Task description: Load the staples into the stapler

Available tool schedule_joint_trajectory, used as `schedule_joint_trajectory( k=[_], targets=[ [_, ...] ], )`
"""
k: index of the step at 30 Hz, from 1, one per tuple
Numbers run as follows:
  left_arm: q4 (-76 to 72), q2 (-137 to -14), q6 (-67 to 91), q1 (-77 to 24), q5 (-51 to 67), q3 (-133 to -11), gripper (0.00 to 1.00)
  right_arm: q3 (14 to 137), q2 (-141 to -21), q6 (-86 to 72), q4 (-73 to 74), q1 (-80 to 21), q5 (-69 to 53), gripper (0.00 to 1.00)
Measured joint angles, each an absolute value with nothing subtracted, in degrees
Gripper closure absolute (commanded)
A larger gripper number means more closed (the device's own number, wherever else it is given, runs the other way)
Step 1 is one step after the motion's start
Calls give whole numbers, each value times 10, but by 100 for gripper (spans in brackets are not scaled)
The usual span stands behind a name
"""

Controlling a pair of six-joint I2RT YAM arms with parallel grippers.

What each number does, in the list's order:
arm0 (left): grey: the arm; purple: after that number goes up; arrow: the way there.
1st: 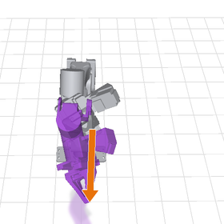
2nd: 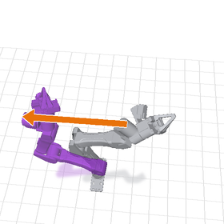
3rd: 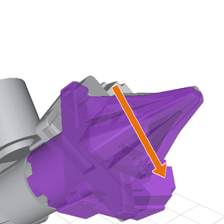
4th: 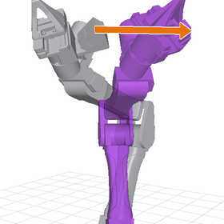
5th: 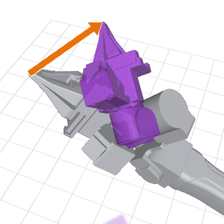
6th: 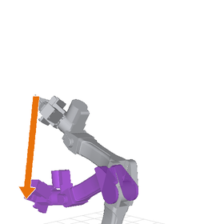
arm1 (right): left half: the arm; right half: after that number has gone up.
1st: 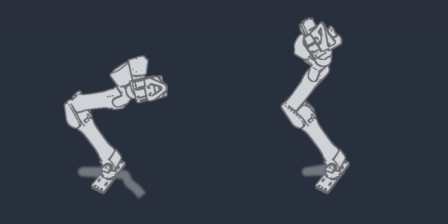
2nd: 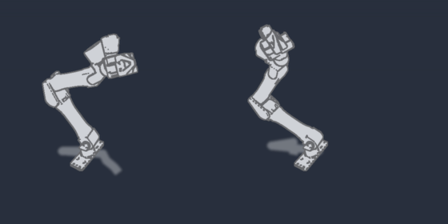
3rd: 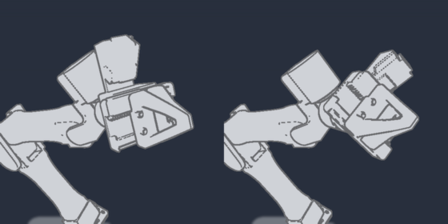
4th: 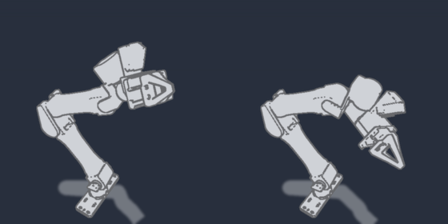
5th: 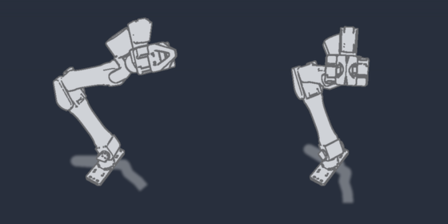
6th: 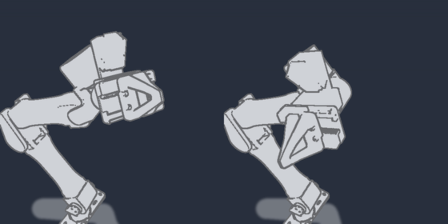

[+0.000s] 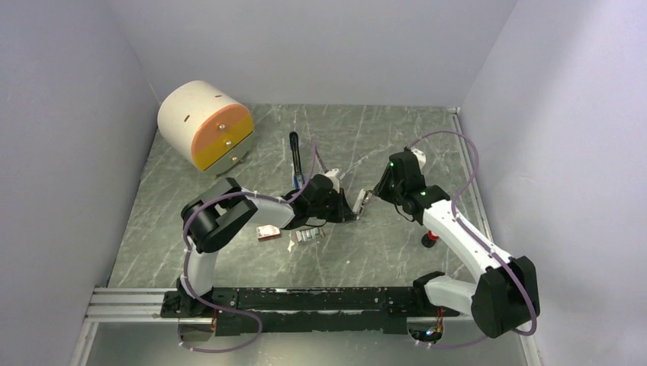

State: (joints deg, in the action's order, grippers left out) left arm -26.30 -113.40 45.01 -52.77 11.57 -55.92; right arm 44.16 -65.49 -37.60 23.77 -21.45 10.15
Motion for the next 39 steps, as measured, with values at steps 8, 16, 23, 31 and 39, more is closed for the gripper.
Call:
schedule_joint_trajectory(
  k=[8,16,23,31,39],
  targets=[
    [-257,-1161,464,-536,118,-582,95,480,-729,-347,218,-193,139,81],
    [-238,-1176,489,-537,126,-608,95,521,-816,-322,177,-164,143,79],
    [-229,-1176,489,-538,126,-612,95,527,-860,-314,122,-146,137,77],
    [-223,-1176,498,-543,116,-615,95,500,-853,-303,77,-126,83,57],
    [-196,-1166,524,-548,94,-615,95,461,-838,-311,78,-124,25,27]
  ],
)
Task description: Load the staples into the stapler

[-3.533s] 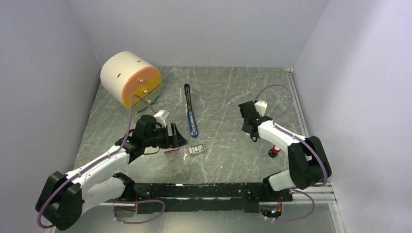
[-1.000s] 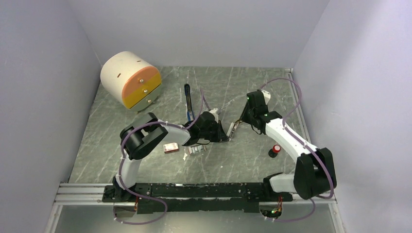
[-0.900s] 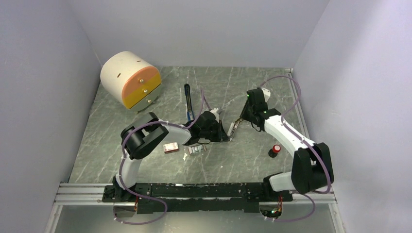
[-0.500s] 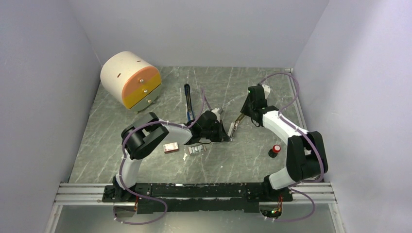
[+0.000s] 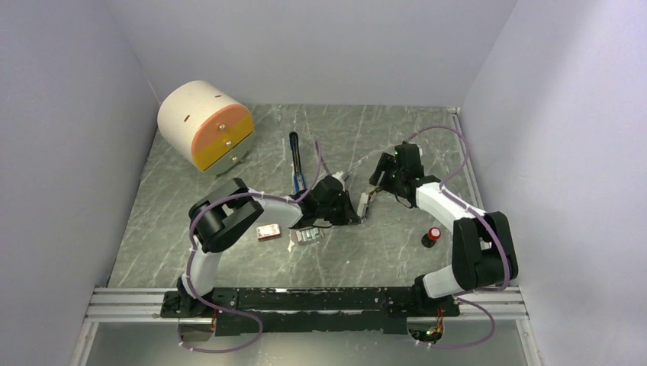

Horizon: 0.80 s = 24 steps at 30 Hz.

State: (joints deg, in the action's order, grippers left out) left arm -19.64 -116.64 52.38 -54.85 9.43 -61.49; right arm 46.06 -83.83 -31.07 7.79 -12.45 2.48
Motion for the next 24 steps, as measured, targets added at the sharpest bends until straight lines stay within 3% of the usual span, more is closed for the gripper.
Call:
schedule_joint_trajectory(
  k=[14,16,20,24],
  targets=[
    [-184,-1163,555,-552,98,-615,95,334,-785,-326,41,-127,-84,16],
    [-184,-1163,558,-552,102,-615,95,323,-779,-330,36,-127,-91,20],
    [-184,-1163,564,-552,108,-614,95,321,-776,-337,24,-127,-102,41],
    [-186,-1163,568,-552,111,-612,95,319,-779,-346,1,-127,-113,53]
  ],
)
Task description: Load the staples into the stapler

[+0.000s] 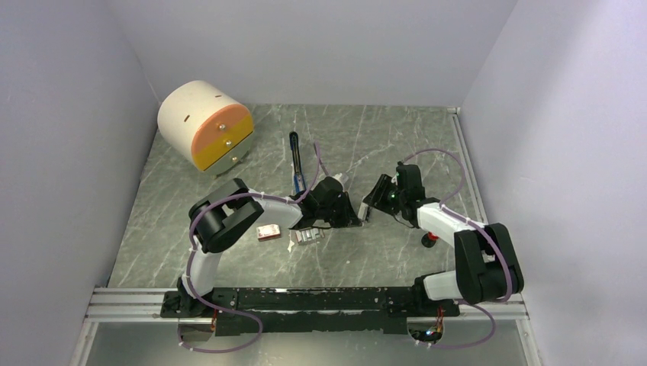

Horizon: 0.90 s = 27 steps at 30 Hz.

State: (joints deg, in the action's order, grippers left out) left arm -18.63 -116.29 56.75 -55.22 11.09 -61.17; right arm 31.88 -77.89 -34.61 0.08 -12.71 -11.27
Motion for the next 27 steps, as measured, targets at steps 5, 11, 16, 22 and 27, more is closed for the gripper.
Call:
schedule_joint_trajectory(
  k=[5,11,16,22,27],
  targets=[
    [-188,-1163,571,-552,116,-611,95,319,-797,-350,-15,-127,-117,59],
    [-191,-1164,575,-551,117,-611,91,320,-816,-352,-29,-127,-126,75],
    [-190,-1164,574,-550,117,-610,77,327,-823,-354,-24,-128,-126,88],
    [-190,-1160,559,-550,119,-611,48,355,-831,-335,8,-138,-94,89],
    [-156,-1132,531,-550,108,-610,42,394,-838,-315,52,-166,-33,89]
  ],
)
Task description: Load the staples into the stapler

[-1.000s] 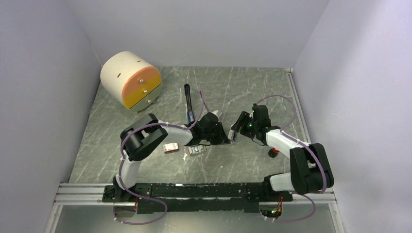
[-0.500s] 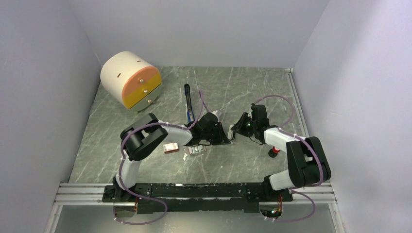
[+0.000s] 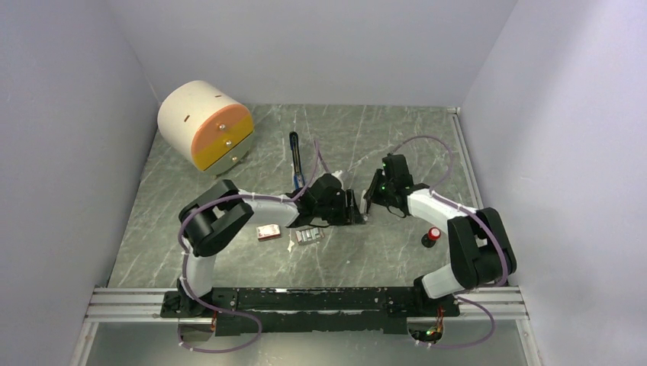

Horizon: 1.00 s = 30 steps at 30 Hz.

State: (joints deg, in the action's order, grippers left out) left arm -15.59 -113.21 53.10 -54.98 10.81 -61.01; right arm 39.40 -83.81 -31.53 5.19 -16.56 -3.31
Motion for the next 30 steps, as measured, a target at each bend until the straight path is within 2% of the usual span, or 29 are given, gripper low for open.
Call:
schedule_joint_trajectory(
  k=[7,16,20,25,30],
  targets=[
    [-96,-1048,490,-550,63,-594,42,472,-889,-293,100,-237,51,89],
    [-51,-809,453,-519,-73,-461,39,581,-978,-273,155,-311,115,88],
    [-9,-726,439,-487,-146,-406,34,625,-1016,-266,176,-326,126,86],
    [47,-645,428,-457,-215,-357,32,662,-1047,-256,205,-335,138,82],
    [77,-595,425,-432,-239,-326,31,681,-1060,-252,224,-339,148,72]
  ],
)
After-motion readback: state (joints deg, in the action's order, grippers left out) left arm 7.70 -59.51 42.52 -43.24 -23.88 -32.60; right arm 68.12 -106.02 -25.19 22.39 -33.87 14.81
